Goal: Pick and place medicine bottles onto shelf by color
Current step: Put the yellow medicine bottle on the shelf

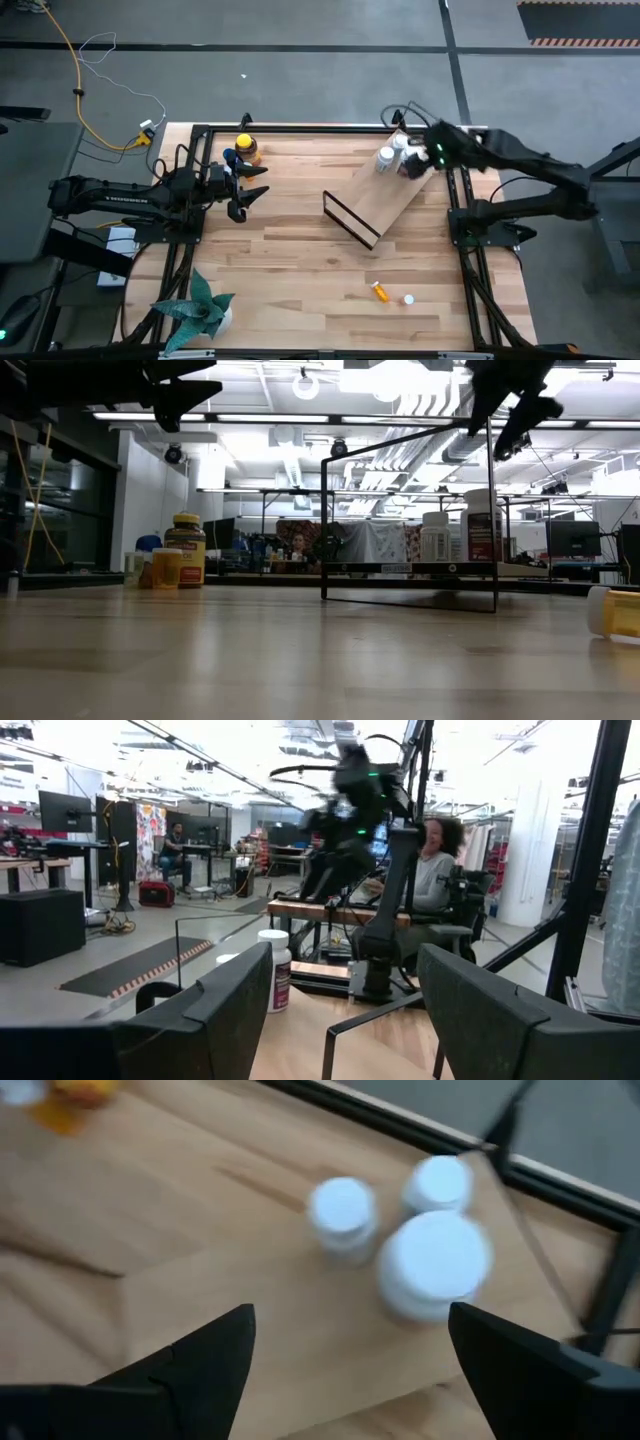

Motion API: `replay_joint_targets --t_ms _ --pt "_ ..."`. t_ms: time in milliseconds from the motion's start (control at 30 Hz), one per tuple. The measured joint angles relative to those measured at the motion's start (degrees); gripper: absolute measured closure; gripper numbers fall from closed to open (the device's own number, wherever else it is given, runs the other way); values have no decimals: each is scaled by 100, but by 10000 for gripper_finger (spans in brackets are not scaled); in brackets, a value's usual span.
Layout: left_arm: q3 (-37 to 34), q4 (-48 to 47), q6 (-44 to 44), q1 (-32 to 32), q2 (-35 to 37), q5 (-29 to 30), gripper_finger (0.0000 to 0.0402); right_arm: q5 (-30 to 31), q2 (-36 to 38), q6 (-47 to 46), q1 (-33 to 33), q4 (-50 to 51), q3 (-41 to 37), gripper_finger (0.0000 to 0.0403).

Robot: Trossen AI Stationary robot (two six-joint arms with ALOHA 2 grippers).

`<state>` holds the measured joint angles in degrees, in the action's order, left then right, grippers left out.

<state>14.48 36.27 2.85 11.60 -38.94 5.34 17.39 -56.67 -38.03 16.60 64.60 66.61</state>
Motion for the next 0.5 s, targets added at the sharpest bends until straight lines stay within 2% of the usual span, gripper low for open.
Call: replay_joint_targets --t_ms 133,267,367,500 --pt "2 -113 71 0 -2 -2 161 414 493 -570 -992 -551 -554 79" --pt "2 15 -246 0 -2 31 161 481 763 -667 -1708 -1529 -1197 79" --pt "2 40 -134 0 0 25 161 485 796 -409 -2240 -2865 -1871 79" --pt "2 40 168 -2 -2 -80 161 -76 680 212 -2667 -4675 -2398 79"
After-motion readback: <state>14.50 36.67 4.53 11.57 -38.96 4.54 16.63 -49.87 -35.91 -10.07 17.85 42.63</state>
